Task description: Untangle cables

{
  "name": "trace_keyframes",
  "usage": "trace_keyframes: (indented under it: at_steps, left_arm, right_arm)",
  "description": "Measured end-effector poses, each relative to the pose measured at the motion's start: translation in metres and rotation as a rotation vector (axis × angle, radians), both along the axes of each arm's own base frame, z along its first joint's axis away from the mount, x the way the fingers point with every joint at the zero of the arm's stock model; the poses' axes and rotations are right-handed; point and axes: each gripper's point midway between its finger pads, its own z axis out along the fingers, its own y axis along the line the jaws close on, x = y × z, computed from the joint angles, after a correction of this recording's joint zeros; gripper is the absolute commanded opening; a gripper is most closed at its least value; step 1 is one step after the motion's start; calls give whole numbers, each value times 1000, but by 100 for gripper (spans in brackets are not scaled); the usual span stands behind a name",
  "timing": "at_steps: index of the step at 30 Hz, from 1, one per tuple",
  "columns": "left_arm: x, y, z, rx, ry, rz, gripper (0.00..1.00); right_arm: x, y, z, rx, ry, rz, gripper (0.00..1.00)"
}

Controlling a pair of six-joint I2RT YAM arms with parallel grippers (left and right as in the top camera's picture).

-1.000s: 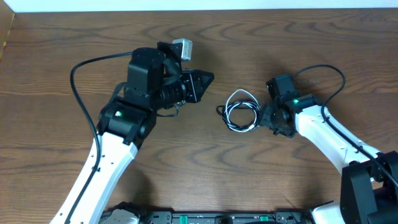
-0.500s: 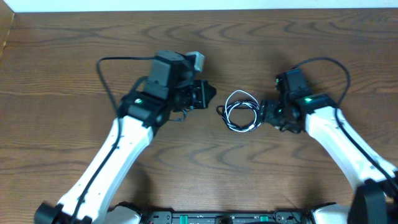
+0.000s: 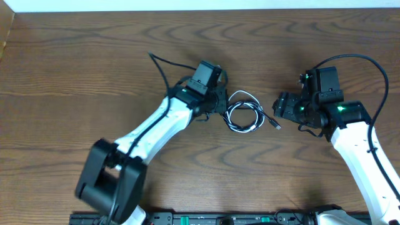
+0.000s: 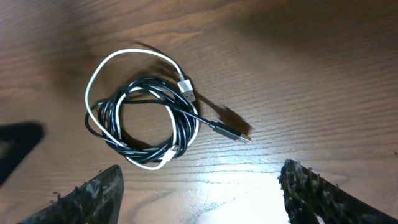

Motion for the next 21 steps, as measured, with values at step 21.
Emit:
trace_keyframes:
  at_steps: [21]
  left_arm:
    - [-1, 17, -54, 137, 94, 155, 35]
  right_arm:
    - [-5, 0, -3, -1, 24, 2, 78]
